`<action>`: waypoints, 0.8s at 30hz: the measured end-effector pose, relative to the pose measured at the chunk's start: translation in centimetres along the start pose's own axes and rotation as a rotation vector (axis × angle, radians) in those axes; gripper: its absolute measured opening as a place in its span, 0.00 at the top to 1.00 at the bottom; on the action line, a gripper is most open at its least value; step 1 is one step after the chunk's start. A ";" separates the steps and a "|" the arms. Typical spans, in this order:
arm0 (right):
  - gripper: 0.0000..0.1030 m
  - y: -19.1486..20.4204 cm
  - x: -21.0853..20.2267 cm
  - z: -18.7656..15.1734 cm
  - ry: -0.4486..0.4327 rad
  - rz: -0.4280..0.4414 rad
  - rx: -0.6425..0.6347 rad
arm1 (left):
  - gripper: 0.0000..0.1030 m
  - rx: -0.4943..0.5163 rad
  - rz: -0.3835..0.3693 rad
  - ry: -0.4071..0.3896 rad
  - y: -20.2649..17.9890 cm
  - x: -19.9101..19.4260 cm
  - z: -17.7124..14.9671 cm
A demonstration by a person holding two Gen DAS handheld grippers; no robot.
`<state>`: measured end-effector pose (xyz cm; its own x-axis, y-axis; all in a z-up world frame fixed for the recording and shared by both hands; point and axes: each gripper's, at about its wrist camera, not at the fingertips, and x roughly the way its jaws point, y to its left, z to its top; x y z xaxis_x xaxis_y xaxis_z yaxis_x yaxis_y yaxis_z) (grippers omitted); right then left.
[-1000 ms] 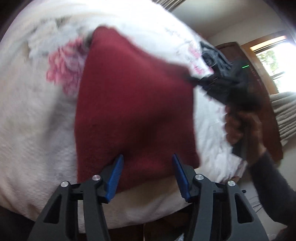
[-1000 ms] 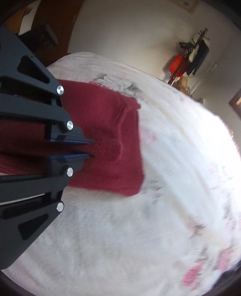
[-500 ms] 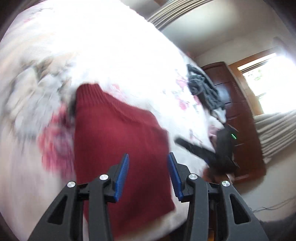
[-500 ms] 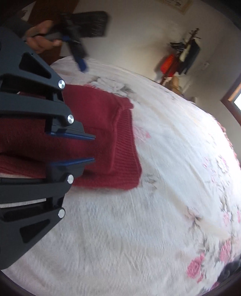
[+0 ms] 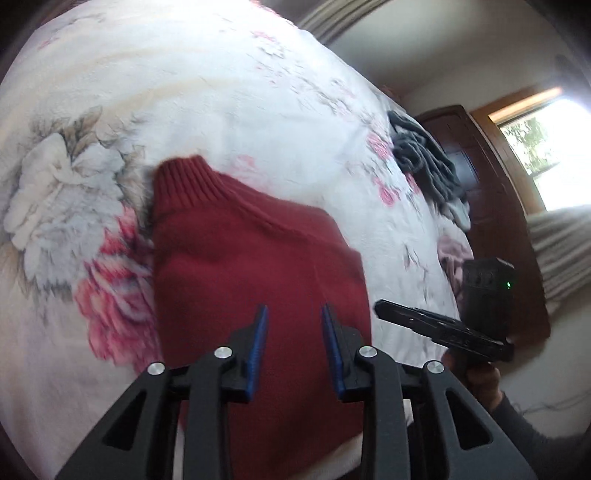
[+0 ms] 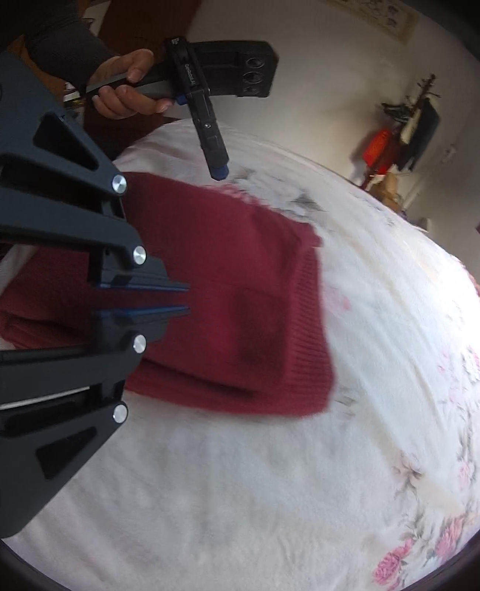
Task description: Fold small clothes
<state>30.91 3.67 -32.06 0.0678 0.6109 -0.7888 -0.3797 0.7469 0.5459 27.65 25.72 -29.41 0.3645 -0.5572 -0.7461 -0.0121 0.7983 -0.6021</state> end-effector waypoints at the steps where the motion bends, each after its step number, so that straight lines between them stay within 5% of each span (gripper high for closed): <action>1: 0.94 -0.1 1.0 -0.4 0.025 -0.026 -0.002 | 0.72 -0.012 0.042 0.027 1.1 0.9 -0.6; 4: 0.98 -1.5 3.1 -0.9 0.057 -0.073 0.037 | 0.85 -0.067 0.073 0.048 2.6 2.5 -1.2; 10: 0.92 1.0 -1.5 -3.2 -0.007 -0.019 0.057 | 0.77 0.017 -0.022 -0.005 -0.1 -2.5 -3.2; 14: 0.93 1.4 -0.4 -6.3 0.047 -0.080 0.033 | 0.77 0.015 0.091 0.079 1.1 0.1 -5.2; 18: 0.95 0.9 1.1 -7.1 0.082 -0.138 0.041 | 0.78 -0.021 0.072 0.068 0.8 0.5 -5.6; 24: 0.91 3.0 -3.0 -9.4 0.022 -0.141 0.013 | 0.62 0.010 0.053 0.051 0.4 -3.2 -9.4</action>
<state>20.88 1.62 -30.70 0.0996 0.4941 -0.8637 -0.3562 0.8282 0.4328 17.76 25.71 -29.96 0.3153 -0.5245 -0.7908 -0.0209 0.8293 -0.5584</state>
